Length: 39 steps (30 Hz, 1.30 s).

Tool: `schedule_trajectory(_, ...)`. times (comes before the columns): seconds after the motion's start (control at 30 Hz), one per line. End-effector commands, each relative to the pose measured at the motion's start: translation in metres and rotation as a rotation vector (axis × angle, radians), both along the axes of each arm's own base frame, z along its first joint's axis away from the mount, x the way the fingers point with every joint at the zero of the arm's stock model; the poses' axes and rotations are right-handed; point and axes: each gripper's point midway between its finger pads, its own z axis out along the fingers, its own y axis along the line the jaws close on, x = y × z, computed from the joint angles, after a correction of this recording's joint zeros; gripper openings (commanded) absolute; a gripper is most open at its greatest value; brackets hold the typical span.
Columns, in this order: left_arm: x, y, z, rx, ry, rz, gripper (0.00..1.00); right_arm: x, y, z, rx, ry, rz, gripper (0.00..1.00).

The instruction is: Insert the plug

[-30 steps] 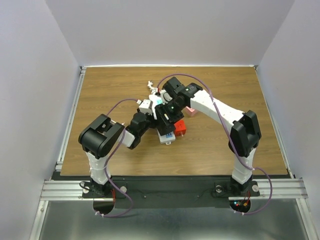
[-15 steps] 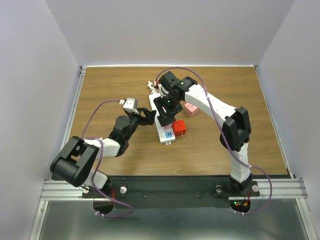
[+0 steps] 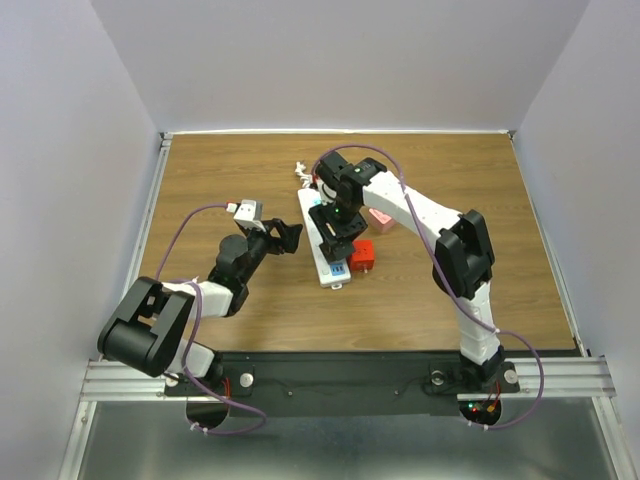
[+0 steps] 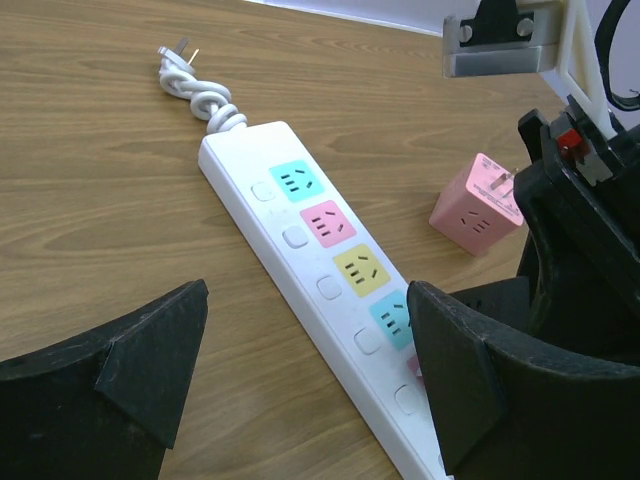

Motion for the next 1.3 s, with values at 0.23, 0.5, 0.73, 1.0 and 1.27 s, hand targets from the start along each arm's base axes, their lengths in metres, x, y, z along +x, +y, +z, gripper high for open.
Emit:
schedule_trajectory(0.23,-0.003,0.001,0.021,-0.04,-0.072,-0.011,0.92,-0.008,-0.008,0.03,0.028,-0.039,-0.006,0.01)
schedule_trajectory(0.5,-0.003,0.0,0.022,-0.04,-0.076,-0.014,0.92,-0.016,-0.015,0.031,0.019,-0.02,-0.017,0.01)
schedule_trajectory(0.73,-0.004,0.0,0.023,-0.041,-0.079,-0.017,0.92,-0.016,-0.011,0.028,0.02,-0.009,-0.008,0.01)
schedule_trajectory(1.0,-0.004,0.0,0.021,-0.037,-0.077,-0.015,0.92,-0.012,-0.005,0.017,0.02,0.016,-0.002,0.01)
schedule_trajectory(1.27,-0.006,0.0,0.022,-0.041,-0.082,-0.02,0.92,-0.008,-0.005,0.012,0.007,0.015,-0.007,0.01)
